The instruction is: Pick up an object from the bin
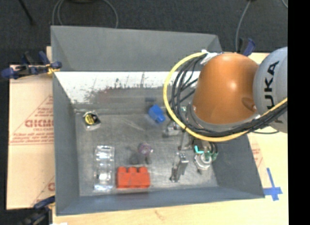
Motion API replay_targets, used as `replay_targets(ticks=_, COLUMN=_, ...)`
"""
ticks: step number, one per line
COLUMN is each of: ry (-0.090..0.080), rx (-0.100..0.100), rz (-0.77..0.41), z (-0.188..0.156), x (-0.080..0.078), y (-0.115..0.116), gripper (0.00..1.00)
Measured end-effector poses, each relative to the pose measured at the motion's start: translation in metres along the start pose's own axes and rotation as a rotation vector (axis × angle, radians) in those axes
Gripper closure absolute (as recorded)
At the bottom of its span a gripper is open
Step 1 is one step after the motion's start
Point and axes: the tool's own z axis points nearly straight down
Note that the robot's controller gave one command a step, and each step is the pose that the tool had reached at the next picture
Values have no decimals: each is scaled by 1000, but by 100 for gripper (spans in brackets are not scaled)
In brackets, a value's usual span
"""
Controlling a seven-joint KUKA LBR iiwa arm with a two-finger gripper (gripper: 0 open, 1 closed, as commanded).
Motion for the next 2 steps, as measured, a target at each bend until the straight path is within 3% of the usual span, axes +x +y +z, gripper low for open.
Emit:
replay_targets(ticks=1, ry=0, rx=-1, rz=-4, z=126, x=-33, y=70, gripper=0)
replay_targets(ticks=2, ry=-15, rx=-6, rz=256, z=170, x=-21, y=39, gripper=0)
